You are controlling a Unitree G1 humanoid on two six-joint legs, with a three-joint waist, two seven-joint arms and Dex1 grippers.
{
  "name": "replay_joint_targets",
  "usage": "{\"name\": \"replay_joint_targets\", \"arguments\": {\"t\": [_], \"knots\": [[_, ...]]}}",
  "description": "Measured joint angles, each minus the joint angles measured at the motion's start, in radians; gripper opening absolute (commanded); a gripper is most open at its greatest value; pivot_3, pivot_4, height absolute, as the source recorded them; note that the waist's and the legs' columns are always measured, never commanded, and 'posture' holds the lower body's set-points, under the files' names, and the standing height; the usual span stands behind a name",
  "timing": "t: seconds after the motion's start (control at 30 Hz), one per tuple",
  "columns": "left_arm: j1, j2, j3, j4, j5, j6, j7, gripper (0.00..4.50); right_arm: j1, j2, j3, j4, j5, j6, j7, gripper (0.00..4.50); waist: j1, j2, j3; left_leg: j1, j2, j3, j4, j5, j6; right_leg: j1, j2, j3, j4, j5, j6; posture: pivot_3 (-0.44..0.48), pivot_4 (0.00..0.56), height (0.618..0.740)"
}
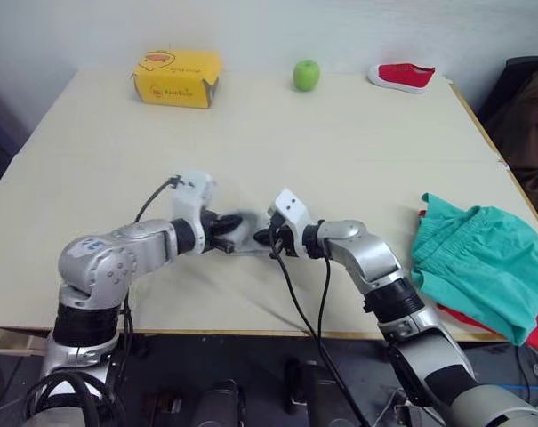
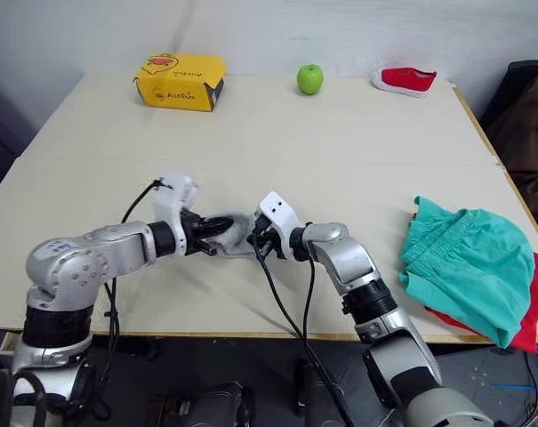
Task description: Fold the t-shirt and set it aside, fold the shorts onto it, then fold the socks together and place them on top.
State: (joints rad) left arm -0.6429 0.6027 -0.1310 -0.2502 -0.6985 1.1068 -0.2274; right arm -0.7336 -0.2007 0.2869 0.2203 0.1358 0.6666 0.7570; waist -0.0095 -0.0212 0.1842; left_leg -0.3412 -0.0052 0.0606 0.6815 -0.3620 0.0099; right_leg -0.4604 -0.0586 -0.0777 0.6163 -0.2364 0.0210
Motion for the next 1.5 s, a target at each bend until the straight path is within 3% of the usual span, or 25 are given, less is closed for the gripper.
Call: {"name": "replay_joint_targets", "arguments": {"t": [0.2,0.5,0.63,0.8,1.03,1.33,1.5], "knots": [[-0.103,0.033,-0.204,0.100,0.200,-0.140,-0.203,0.04,0.004,-0.001,-0.002,0.006,0.000,-0.014,-0.018,0.00,-0.003,0.000,0.000,0.000,0.000,0.000,0.000,0.000,0.000,0.000,0.000,0.000,0.000,0.000,0.000,0.000,0.150,0.740],[-0.094,-0.037,-0.201,0.155,0.301,-0.173,-0.263,0.04,0.041,-0.033,-0.023,-0.055,0.001,0.007,-0.048,0.00,0.007,0.000,0.000,-0.001,0.000,0.000,0.000,0.001,0.003,0.000,-0.001,0.000,0.000,0.000,0.000,0.000,0.150,0.740],[-0.090,-0.054,-0.199,0.186,0.332,-0.192,-0.284,0.04,0.082,-0.109,-0.065,-0.169,0.023,0.087,-0.055,0.00,0.010,0.000,0.000,-0.003,0.000,-0.001,0.000,0.000,0.004,-0.001,-0.002,0.000,-0.001,0.000,0.001,0.000,0.150,0.740],[-0.084,-0.071,-0.192,0.188,0.362,-0.195,-0.309,1.44,0.048,-0.138,-0.165,-0.280,0.061,0.194,-0.100,0.00,-0.001,0.001,0.001,-0.003,0.000,-0.001,0.000,0.000,0.004,-0.003,-0.001,0.000,-0.001,0.001,0.001,0.000,0.150,0.740],[-0.072,-0.097,-0.184,0.187,0.375,-0.198,-0.342,3.60,-0.033,0.009,-0.150,-0.282,0.098,0.225,-0.167,0.00,-0.007,0.001,0.001,-0.003,0.001,0.000,0.000,0.001,0.004,-0.003,-0.001,0.000,0.002,0.001,0.001,0.000,0.150,0.740],[-0.040,-0.097,-0.111,0.153,0.360,-0.149,-0.378,3.60,-0.012,0.036,-0.072,-0.190,0.079,0.179,-0.168,0.00,-0.011,0.001,0.001,-0.005,0.001,-0.001,0.000,0.000,0.006,-0.003,-0.001,0.000,0.002,0.001,0.001,0.000,0.150,0.740],[-0.007,-0.098,-0.036,0.127,0.311,-0.107,-0.389,3.60,0.022,-0.031,-0.022,-0.195,0.067,0.155,-0.122,0.00,-0.018,0.001,0.001,-0.005,0.001,-0.001,-0.001,0.000,0.006,-0.004,-0.001,0.000,0.002,0.001,0.001,0.000,0.150,0.740]]}}
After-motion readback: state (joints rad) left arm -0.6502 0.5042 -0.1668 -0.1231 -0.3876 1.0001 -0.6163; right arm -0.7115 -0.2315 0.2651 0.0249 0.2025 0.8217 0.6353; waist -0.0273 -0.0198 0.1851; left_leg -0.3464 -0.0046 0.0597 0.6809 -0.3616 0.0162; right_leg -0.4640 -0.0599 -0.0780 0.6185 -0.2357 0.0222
